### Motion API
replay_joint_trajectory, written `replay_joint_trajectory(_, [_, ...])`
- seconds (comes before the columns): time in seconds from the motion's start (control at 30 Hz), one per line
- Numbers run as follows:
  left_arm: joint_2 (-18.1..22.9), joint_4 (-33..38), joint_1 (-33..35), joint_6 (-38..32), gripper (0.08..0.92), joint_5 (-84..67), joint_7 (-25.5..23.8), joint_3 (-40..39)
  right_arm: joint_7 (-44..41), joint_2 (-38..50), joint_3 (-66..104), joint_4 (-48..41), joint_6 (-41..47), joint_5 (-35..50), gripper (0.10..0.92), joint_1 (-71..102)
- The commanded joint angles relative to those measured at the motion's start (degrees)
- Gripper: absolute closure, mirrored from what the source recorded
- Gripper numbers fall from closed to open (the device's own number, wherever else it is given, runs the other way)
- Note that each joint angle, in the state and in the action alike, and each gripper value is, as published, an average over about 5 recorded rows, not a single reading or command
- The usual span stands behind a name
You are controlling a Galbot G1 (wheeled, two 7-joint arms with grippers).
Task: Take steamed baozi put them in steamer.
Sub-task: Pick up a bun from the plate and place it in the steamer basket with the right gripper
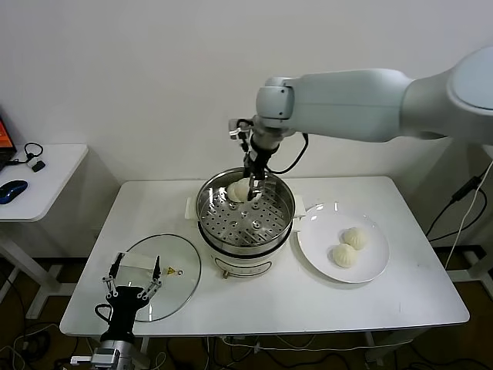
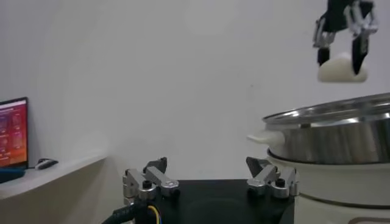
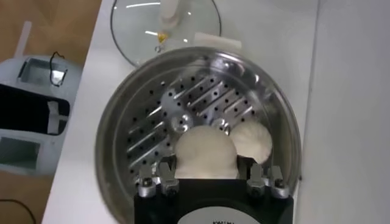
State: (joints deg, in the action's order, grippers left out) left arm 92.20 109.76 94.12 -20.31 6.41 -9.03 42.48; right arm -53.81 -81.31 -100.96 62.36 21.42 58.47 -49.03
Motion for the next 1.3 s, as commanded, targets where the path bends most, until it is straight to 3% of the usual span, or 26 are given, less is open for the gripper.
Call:
replay_joint_trajectory(0.03, [2.3,0.1,0.0,0.1,0.177,0.0,-0.2,0.2,0.9,-6.9,3.8,-10.6,0.3,-2.7,0.372,10.7])
replay_joint_trajectory(0.87, [2.5,-0.7,-0.2,0.1,0.177,0.1,-0.3,0.3,0.4,-9.4,5.8,-15.3,-0.4,-7.2,0.364,15.5])
replay_joint_trajectory(1.1, [2.5,-0.4,-0.1,0.1,0.177,0.2,-0.3,0.4,-0.1,-7.1,5.6,-12.8,-0.9,-5.9,0.228,11.5])
replay_joint_trajectory(1.3, [2.5,0.0,0.3,0.1,0.177,0.3,-0.4,0.5,-1.6,-2.2,2.2,-5.5,-1.3,-1.4,0.203,3.0])
